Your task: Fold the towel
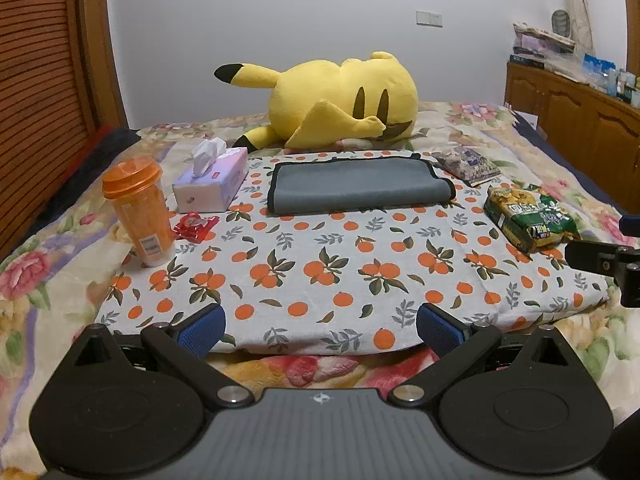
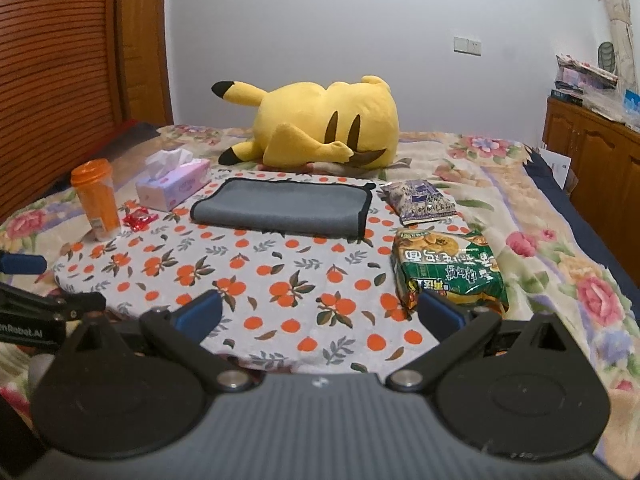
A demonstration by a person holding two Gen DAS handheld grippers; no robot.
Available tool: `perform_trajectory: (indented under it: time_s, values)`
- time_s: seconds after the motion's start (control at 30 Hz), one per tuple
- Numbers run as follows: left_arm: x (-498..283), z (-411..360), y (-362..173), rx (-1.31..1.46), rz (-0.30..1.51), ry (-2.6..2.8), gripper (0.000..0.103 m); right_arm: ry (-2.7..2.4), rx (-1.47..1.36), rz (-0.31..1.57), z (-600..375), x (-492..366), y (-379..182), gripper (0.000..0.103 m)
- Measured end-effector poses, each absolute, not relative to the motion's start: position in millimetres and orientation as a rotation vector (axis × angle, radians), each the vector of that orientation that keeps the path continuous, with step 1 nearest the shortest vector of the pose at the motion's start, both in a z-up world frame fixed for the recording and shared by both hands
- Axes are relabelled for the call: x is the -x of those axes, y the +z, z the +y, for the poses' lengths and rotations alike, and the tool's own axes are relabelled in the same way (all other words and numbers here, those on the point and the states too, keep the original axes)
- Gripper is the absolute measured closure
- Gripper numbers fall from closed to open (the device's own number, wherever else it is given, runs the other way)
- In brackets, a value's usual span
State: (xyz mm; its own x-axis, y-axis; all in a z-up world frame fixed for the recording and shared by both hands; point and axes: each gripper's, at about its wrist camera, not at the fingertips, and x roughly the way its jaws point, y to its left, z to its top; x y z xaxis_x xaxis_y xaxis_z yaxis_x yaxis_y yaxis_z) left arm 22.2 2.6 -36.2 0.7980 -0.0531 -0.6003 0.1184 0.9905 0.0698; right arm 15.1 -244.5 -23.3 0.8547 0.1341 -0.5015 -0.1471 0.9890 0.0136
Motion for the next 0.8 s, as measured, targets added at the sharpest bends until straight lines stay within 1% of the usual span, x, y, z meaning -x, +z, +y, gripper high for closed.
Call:
perform_trajectory:
  time_s: [0.43, 0.8]
  values:
    - [-17, 7, -32, -0.092, 0.601, -0.061, 0.000, 0.120, 0.014, 0.524, -248, -15, -25, 0.000]
    - [-6, 6, -24, -0.112, 0.518, -0.064, 0.000, 0.097, -0.020, 0.497, -254, -12, -22, 0.000]
